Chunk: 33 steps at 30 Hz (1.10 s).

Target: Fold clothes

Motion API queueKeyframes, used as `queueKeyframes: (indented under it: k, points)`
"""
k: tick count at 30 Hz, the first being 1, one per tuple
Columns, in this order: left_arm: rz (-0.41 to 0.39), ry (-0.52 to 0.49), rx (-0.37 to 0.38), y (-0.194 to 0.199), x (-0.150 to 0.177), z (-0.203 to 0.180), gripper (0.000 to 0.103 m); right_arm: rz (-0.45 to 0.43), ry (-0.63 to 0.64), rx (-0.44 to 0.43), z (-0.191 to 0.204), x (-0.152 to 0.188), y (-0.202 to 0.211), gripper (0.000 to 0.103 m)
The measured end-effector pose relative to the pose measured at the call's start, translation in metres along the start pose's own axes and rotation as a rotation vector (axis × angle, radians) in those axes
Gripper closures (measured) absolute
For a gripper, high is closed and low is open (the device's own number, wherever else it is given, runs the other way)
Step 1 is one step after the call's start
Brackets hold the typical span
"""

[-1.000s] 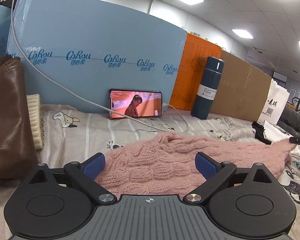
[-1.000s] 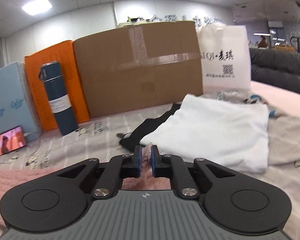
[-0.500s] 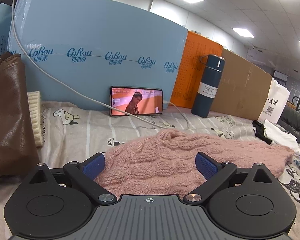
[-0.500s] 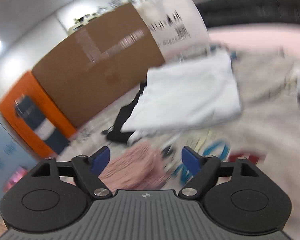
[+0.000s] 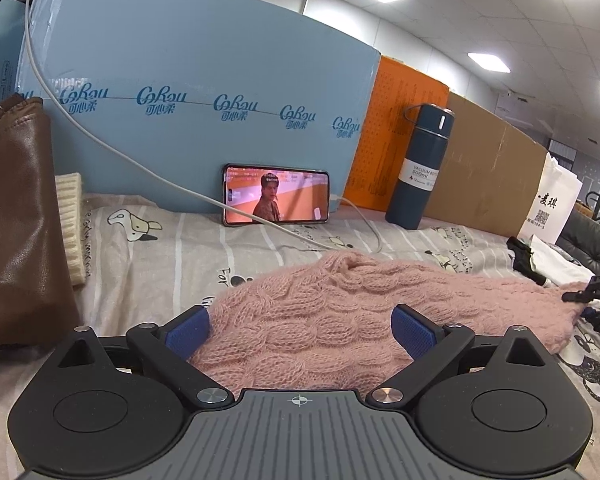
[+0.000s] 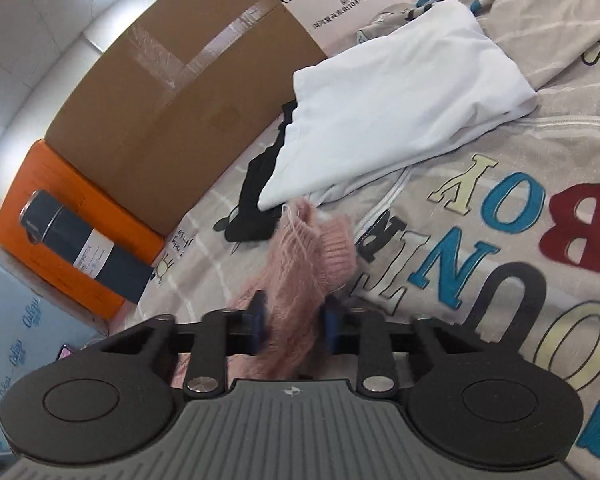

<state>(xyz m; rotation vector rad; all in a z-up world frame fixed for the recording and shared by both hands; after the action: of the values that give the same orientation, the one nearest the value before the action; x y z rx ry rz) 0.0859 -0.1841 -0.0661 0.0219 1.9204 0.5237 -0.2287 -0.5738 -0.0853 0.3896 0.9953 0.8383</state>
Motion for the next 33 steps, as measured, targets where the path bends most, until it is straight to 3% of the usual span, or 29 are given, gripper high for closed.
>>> queueKeyframes:
  k: [10,15,18,23,29,33]
  points:
    - [0.000,-0.042,-0.006,0.001,0.000,-0.003,0.004,-0.240,0.047,-0.080,0.017,-0.033,0.064,0.087]
    - [-0.007,-0.086,-0.175,0.009,-0.006,0.017,0.004,-0.250,0.114,0.072,0.001,-0.034,0.048,0.087]
    - [0.020,-0.063,-0.215,0.007,-0.003,0.029,0.004,-0.230,0.196,0.137,0.002,-0.018,0.033,0.087]
    - [0.018,-0.073,-0.172,0.005,-0.002,0.024,0.004,-0.267,0.297,-0.004,0.043,0.002,0.052,0.087]
    - [0.007,-0.080,-0.137,0.005,-0.003,0.016,0.004,-0.211,0.406,-0.178,0.096,0.043,0.071,0.087]
    - [0.005,-0.088,-0.120,0.004,-0.003,0.011,0.004,-0.150,0.460,-0.240,0.126,0.077,0.072,0.087]
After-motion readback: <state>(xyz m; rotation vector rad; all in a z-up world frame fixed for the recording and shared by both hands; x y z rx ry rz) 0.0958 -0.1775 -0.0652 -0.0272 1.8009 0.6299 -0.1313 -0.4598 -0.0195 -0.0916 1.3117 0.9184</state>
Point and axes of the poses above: each gripper's, at about its wrist camera, not at the fingertips, and y roughly against the way its jaws point, z to its left, x to its underside, the point moved 10 cm from there along -y, roughly the way its jaws point, and after that the axes turned 13 degrees about x, right-handed, at the moved point
